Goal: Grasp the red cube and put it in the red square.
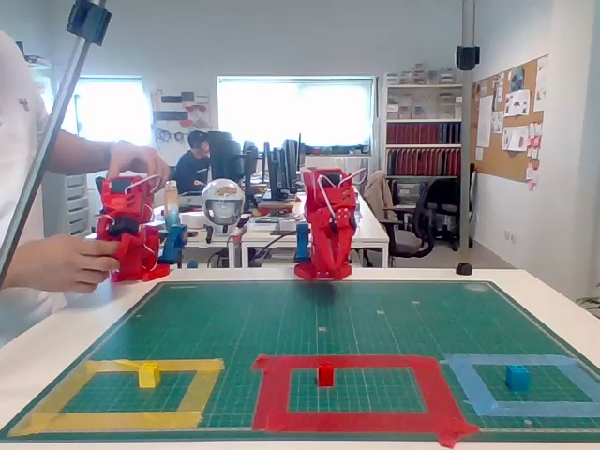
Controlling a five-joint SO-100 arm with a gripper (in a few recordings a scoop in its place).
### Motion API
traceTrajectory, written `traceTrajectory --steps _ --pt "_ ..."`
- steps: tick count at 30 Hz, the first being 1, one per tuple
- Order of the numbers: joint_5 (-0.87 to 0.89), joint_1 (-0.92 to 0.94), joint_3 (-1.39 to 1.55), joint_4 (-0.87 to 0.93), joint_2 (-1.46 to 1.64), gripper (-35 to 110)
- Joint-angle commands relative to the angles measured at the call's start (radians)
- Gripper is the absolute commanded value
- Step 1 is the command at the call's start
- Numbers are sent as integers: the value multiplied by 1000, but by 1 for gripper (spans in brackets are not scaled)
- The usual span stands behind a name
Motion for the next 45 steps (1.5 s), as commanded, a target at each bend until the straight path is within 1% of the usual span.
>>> traceTrajectory --steps 1,7,10,11,15,17,20,25,28,45 --pt "-11 -8 123 -17 167 -1" --pt "-373 60 255 -9 275 -1" --pt "-512 115 308 -11 310 -1" --pt "-534 133 314 5 324 -1" --pt "-552 169 314 38 328 -1" --pt "-552 181 314 123 383 -1" --pt "-552 176 314 318 508 -1" --pt "-552 170 314 426 508 -1" --pt "-552 170 314 460 508 -1" --pt "-543 181 314 465 508 -1"
